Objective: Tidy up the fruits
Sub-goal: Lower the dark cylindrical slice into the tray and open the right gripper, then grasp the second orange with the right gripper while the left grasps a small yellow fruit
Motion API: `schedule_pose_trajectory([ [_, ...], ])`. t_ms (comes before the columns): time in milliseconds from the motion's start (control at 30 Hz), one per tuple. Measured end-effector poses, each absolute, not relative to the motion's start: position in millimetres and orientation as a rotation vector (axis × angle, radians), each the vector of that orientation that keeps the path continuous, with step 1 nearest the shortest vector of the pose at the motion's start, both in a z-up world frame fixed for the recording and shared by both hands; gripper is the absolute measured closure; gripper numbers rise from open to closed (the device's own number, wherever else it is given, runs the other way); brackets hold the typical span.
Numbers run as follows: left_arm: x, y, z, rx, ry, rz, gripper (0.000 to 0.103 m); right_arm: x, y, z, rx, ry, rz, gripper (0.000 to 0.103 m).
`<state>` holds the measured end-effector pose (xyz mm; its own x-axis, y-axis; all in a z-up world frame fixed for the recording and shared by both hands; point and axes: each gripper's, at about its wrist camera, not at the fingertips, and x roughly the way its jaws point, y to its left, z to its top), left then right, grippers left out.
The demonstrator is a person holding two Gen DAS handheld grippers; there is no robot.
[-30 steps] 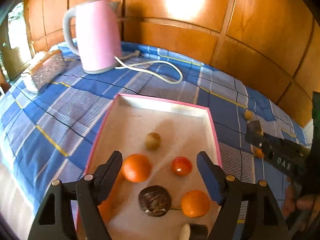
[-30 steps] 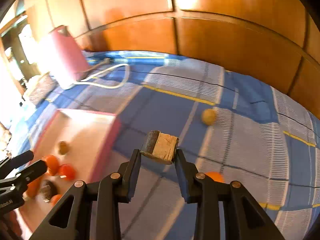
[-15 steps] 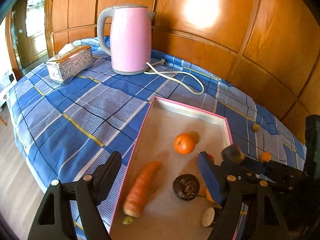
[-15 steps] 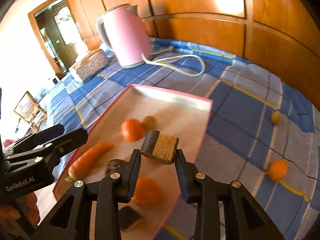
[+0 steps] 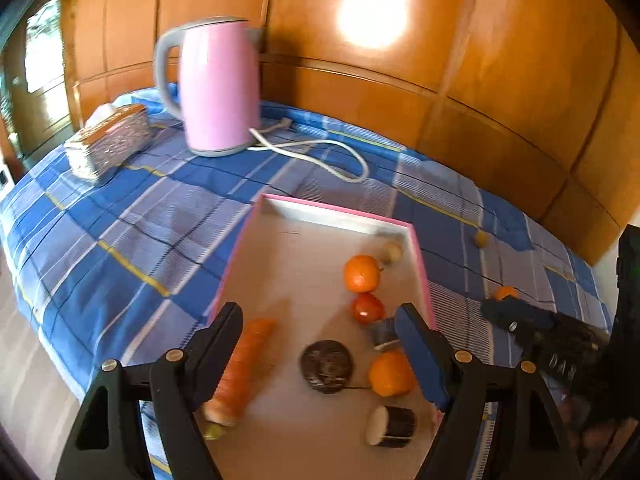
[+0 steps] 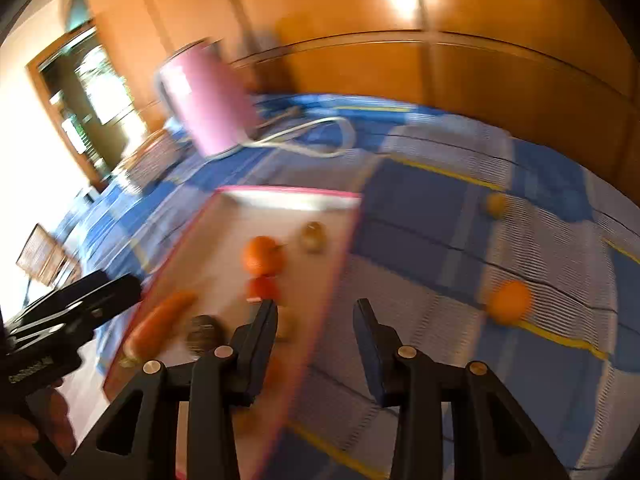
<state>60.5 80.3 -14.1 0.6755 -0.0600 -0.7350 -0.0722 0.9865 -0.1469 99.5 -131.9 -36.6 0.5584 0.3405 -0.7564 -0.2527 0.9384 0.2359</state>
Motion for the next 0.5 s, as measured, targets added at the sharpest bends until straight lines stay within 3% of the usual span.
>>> schedule_pose_trajectory([
  [267, 75.5, 36.4, -16.9, -0.103, 0.858, -0.085, 0.024, 107.7, -213.2, -56.0, 0.193, 0.937, 0.15, 0.064],
  [500, 90.9, 5.2, -16.8, -0.06, 0.868, -0.137, 0.024, 121.9, -225.8, -68.9, 0.178, 0.957, 0.108, 0.063],
])
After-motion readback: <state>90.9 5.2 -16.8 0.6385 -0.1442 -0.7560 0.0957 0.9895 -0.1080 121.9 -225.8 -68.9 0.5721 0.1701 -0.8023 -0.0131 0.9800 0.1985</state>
